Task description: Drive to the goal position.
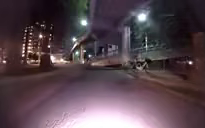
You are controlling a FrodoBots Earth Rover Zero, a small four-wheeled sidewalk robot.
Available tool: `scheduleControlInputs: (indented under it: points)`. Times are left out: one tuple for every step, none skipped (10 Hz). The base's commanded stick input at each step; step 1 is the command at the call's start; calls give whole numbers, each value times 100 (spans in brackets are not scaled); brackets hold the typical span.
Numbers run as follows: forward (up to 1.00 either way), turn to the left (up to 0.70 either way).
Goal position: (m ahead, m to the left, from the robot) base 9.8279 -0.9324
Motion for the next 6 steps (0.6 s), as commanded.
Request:
scheduleControlInputs:
  points:
    - [70, -14]
    - [70, -14]
    - [70, -6]
    - [70, 0]
    - [70, 0]
    - [70, 0]
